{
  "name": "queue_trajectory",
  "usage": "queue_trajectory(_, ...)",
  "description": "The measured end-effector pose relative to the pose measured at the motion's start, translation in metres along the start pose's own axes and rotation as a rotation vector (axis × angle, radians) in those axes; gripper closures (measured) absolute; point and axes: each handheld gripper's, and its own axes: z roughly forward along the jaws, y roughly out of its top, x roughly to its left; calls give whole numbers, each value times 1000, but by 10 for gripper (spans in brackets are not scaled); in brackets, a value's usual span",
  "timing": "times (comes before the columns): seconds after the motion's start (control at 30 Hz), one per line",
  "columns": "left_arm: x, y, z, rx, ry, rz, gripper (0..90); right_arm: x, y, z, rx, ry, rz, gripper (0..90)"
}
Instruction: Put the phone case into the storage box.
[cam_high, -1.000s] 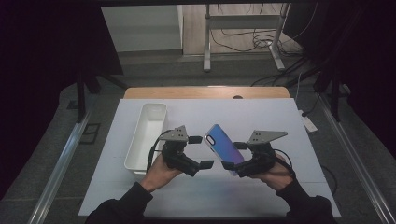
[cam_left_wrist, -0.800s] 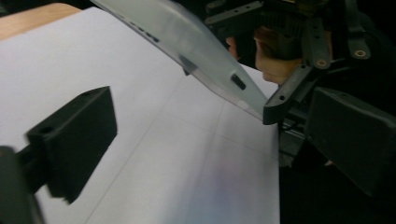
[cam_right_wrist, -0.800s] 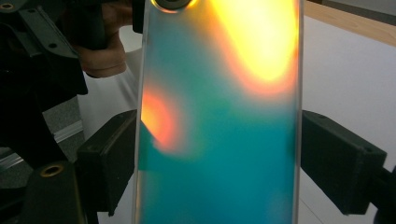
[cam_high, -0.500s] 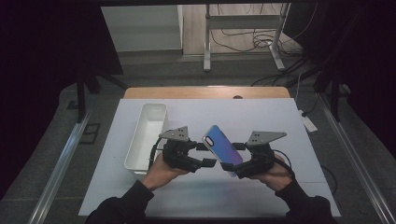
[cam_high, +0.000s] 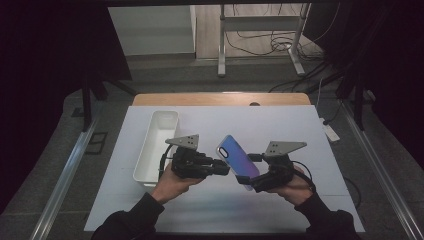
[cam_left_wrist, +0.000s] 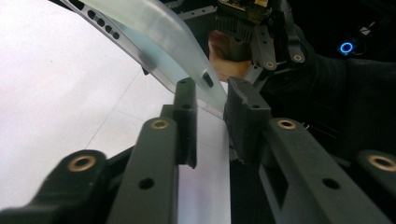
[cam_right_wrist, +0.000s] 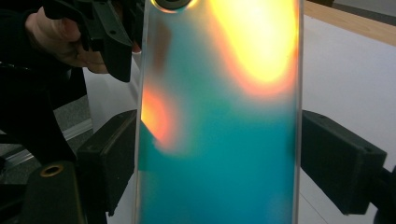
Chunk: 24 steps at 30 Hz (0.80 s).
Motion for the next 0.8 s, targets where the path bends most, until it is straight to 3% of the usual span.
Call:
queue_trajectory(0.13,0,0,0,2,-9,0,794,1,0,0,0,10,-6,166)
queue_trajectory(0.67,1,-1,1,3,-57,4,821,1,-2,3,25,37,-16,167)
queue_trajectory(0.8,0,0,2,18,-92,18,854,2,-2,5,43,52,-21,166)
